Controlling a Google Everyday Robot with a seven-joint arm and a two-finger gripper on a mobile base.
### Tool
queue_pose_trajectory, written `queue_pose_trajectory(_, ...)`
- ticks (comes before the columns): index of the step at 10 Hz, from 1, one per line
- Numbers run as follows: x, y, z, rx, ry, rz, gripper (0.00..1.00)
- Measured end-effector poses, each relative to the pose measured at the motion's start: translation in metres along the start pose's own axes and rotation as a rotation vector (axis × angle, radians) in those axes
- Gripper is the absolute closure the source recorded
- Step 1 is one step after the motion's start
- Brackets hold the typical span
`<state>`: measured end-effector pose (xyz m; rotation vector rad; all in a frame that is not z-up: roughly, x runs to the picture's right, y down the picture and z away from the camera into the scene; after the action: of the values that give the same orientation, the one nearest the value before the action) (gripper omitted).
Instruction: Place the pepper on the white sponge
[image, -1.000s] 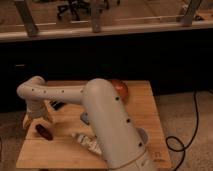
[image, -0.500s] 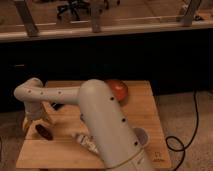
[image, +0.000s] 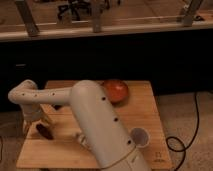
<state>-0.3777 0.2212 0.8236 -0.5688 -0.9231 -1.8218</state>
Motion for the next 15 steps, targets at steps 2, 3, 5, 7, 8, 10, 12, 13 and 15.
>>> queue_pose_trajectory(2, 0.0, 0.004, 0.002, -0.008, -0.007, 0.006, 0.2)
queue_pose_trajectory(3, 0.001, 0.002, 0.003, -0.007, -0.01, 0.006, 0.22)
queue_pose_trajectory(5, 0.0, 0.003, 0.005, -0.014, -0.022, 0.006, 0.41)
queue_pose_trajectory(7, 0.0, 0.005, 0.006, -0.019, -0.034, 0.01, 0.57)
queue_pose_trajectory(8, 0.0, 0.005, 0.006, -0.02, -0.034, 0.013, 0.69)
queue_pose_trajectory(10, -0.001, 0.005, 0.004, -0.015, -0.02, 0.018, 0.96)
queue_pose_trajectory(12, -0.002, 0.003, -0.002, 0.008, 0.001, 0.016, 1.0)
queue_pose_trajectory(13, -0.003, 0.0, -0.006, 0.028, 0.015, 0.012, 1.0)
queue_pose_trajectory(15, -0.004, -0.004, -0.013, 0.057, 0.031, 0.006, 1.0)
